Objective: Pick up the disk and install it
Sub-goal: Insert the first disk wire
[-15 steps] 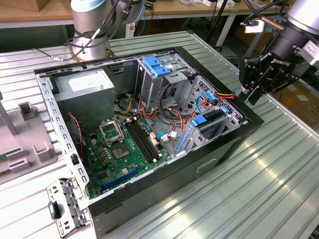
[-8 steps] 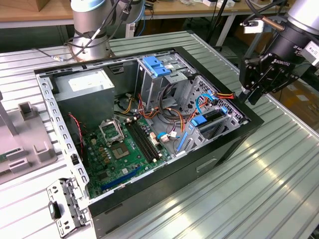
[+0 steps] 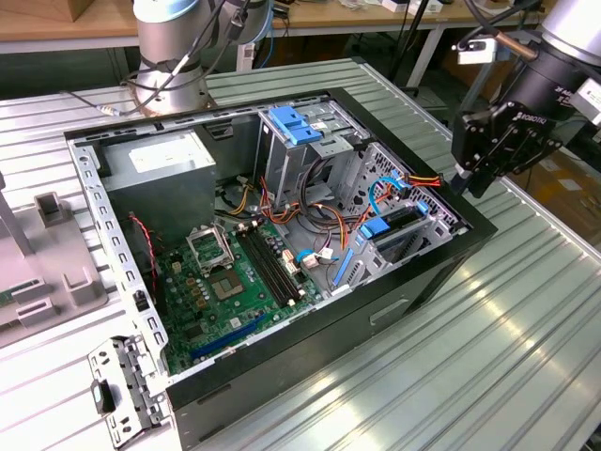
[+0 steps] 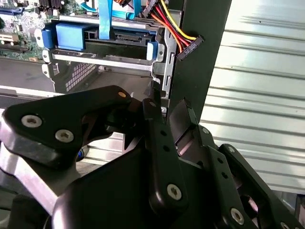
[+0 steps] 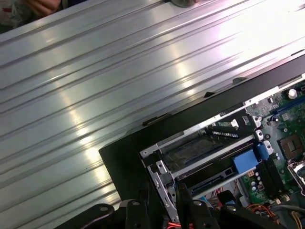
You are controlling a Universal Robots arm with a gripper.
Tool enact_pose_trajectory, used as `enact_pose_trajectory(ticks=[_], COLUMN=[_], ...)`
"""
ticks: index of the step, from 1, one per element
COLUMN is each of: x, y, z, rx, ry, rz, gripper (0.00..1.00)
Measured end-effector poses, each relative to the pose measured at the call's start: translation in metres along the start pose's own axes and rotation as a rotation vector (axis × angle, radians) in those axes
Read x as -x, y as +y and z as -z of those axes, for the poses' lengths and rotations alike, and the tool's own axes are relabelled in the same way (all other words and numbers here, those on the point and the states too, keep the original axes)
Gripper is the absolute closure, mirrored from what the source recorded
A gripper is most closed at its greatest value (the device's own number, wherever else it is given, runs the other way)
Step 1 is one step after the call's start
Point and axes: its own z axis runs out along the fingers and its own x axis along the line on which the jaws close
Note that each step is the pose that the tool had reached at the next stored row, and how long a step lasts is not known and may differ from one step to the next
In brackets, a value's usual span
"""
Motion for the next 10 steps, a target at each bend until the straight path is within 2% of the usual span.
enact_pose_trajectory(ticks=[10], x=[0.0000], y=[0.0000], z=[0.0000], rx=[0.0063], ry=[0.0047], rz=[0.085], gripper=[0.64])
